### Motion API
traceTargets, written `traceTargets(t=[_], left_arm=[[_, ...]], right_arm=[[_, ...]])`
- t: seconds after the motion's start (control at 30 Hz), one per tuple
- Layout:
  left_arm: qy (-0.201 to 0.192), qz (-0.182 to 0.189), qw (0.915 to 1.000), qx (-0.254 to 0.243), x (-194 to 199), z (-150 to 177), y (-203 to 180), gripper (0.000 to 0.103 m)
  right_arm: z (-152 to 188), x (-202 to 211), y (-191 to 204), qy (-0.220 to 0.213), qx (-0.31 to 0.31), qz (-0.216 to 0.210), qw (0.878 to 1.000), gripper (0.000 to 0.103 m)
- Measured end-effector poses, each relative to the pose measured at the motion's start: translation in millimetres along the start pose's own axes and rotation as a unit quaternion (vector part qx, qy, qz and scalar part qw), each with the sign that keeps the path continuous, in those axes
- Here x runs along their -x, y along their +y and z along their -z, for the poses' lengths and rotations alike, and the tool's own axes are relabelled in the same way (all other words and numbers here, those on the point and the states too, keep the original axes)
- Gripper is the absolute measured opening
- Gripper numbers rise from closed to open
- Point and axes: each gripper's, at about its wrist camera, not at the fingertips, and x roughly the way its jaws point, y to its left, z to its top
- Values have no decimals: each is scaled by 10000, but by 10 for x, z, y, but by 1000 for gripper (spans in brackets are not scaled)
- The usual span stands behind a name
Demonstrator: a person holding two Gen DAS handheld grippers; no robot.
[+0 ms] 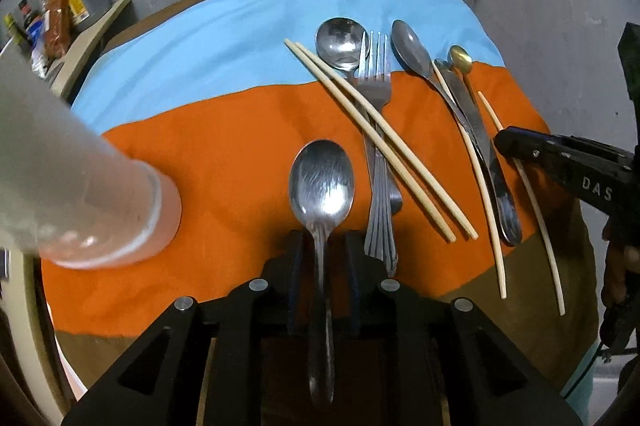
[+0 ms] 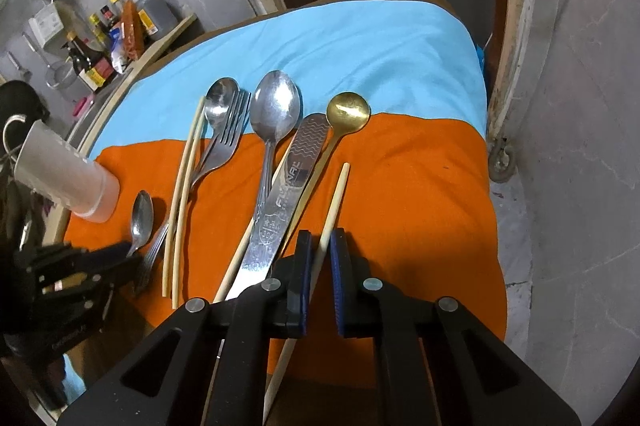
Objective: Organize utensils
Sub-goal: 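Grasp a silver spoon with the left tool while the right tool grasps a wooden chopstick, then lift the spoon and chopstick and carry both toward the white basket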
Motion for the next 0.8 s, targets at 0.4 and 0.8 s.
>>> traceTargets(t=[0.4,0.8], left_arm=[[-509,496,9964,468,82,195,213,3],[-1783,849,9759,928,698,658,307,3]], right_arm=[[-59,-38,110,183,15,295,9994,8],[301,677,205,-1239,-675,-577,9883,3]])
